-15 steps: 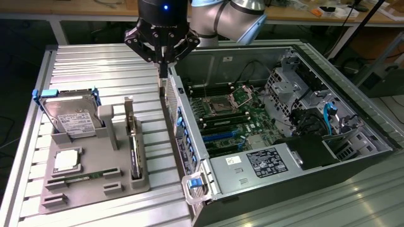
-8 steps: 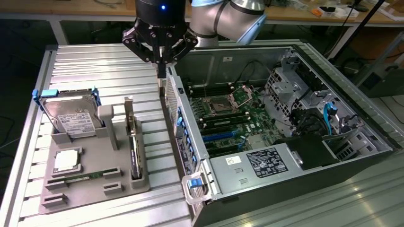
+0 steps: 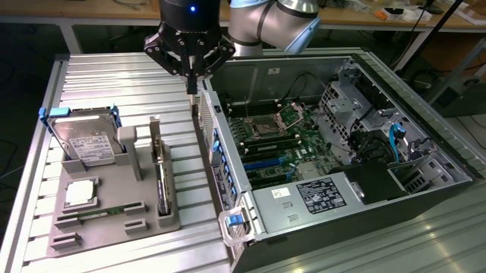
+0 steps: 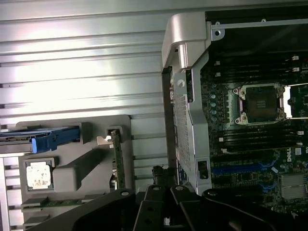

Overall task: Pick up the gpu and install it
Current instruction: 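Reach for the gpu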

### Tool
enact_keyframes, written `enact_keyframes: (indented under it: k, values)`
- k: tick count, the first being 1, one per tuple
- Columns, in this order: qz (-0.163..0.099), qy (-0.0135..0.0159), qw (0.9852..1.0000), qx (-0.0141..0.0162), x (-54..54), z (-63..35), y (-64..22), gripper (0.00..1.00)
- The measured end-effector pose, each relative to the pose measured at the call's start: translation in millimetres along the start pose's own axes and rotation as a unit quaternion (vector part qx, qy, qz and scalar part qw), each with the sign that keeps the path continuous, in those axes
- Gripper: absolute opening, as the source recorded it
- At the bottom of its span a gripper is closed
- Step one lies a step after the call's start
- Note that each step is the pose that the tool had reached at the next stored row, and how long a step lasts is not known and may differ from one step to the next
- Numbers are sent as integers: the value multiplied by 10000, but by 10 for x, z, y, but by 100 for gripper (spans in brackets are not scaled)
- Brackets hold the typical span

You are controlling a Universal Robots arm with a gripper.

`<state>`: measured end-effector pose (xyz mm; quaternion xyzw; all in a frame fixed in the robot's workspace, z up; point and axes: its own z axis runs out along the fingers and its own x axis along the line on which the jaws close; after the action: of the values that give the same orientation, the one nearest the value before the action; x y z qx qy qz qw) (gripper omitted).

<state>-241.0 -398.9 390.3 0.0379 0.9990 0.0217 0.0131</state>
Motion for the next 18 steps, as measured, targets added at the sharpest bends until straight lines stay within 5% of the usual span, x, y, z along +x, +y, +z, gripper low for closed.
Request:
enact_keyframes:
  k: [18]
  values:
    - [0, 0, 10000, 0, 96, -1, -7, 11]
